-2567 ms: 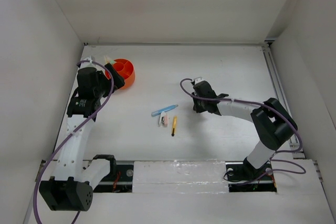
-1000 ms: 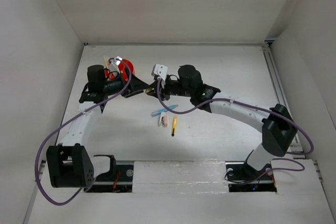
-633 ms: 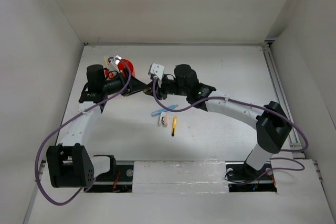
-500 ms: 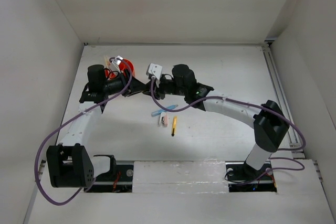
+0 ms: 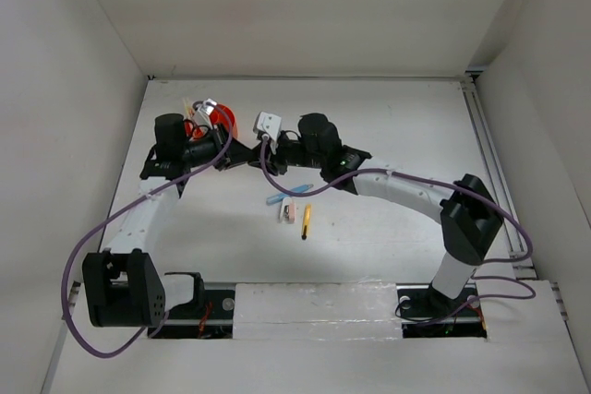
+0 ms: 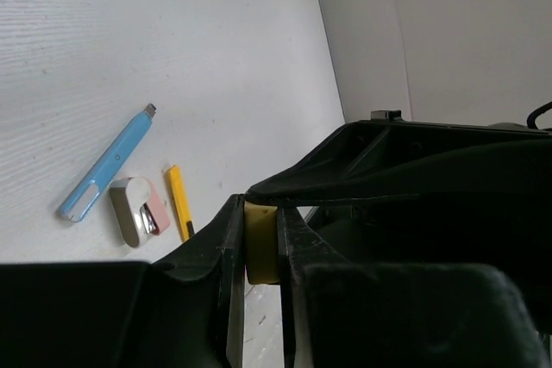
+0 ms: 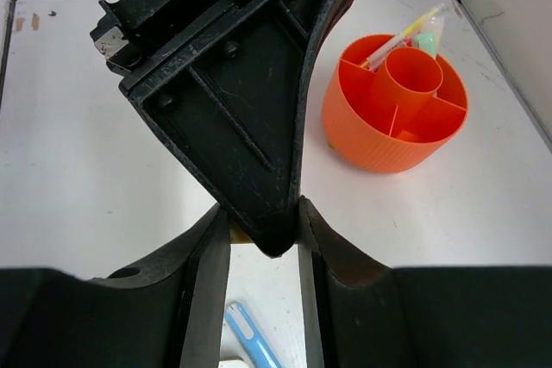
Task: Sort the stationery into containers
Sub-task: Place the stationery in the storage box, then pick up the stapler from the center of the board.
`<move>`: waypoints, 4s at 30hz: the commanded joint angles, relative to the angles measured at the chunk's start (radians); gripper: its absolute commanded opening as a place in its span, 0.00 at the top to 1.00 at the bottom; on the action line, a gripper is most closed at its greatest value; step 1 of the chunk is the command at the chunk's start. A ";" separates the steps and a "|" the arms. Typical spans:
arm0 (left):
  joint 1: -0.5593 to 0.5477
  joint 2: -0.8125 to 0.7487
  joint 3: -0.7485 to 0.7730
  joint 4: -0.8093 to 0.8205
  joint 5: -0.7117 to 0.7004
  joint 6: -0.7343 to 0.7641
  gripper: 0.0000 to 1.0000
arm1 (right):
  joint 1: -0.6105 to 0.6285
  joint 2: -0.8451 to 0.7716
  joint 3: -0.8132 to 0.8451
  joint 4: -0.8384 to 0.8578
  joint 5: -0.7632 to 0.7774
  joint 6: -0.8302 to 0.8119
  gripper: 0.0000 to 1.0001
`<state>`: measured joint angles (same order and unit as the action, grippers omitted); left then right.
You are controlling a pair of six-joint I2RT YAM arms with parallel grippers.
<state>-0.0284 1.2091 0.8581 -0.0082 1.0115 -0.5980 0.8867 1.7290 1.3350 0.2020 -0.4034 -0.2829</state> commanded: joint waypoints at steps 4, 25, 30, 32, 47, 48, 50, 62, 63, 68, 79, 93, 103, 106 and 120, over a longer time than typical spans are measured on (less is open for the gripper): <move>-0.010 0.010 0.108 -0.094 -0.132 0.044 1.00 | 0.017 0.000 0.037 0.106 0.000 -0.018 0.51; -0.010 0.634 0.940 -0.506 -0.792 0.365 1.00 | -0.042 -0.338 -0.315 0.097 0.057 -0.018 0.22; -0.033 0.762 1.022 -0.506 -0.801 0.399 1.00 | -0.029 -0.338 -0.315 0.077 0.057 -0.018 0.22; -0.033 0.774 1.023 -0.506 -0.826 0.399 1.00 | -0.029 -0.347 -0.315 0.077 0.057 -0.018 0.22; -0.033 0.780 0.947 -0.487 -0.872 0.431 1.00 | -0.020 -0.318 -0.295 0.077 0.038 -0.018 0.21; -0.033 0.780 0.947 -0.496 -0.872 0.431 1.00 | -0.020 -0.318 -0.295 0.077 0.038 -0.018 0.21; -0.033 0.780 0.947 -0.496 -0.872 0.431 0.99 | -0.020 -0.318 -0.295 0.077 0.038 -0.027 0.21; -0.044 0.748 0.938 -0.524 -0.883 0.411 0.84 | -0.020 -0.327 -0.295 0.077 0.038 -0.027 0.21; -0.044 0.748 0.947 -0.533 -0.883 0.411 0.83 | -0.020 -0.336 -0.295 0.077 0.038 -0.027 0.21; -0.044 0.768 0.967 -0.553 -0.883 0.402 0.81 | -0.020 -0.336 -0.304 0.077 0.038 -0.027 0.21; -0.044 0.747 0.998 -0.542 -0.743 0.402 0.66 | -0.020 -0.336 -0.304 0.086 0.048 -0.018 0.21; -0.044 0.597 0.997 -0.489 -0.640 0.313 0.00 | -0.020 -0.191 -0.113 -0.200 0.431 0.145 0.00; -0.044 0.315 0.825 -0.558 -1.069 0.132 0.00 | 0.073 -0.098 -0.063 -0.487 0.827 0.508 0.00; -0.035 0.200 0.719 -0.558 -1.126 0.115 0.00 | 0.133 -0.062 -0.082 -0.533 0.919 0.646 0.00; 0.001 -0.045 0.308 -0.417 -1.038 0.133 0.00 | 0.176 0.129 -0.051 -0.566 0.902 0.823 0.15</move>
<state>-0.0284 1.1919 1.1618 -0.4950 -0.0589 -0.4694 1.0534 1.8736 1.2644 -0.3847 0.4732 0.4858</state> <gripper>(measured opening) 0.997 0.860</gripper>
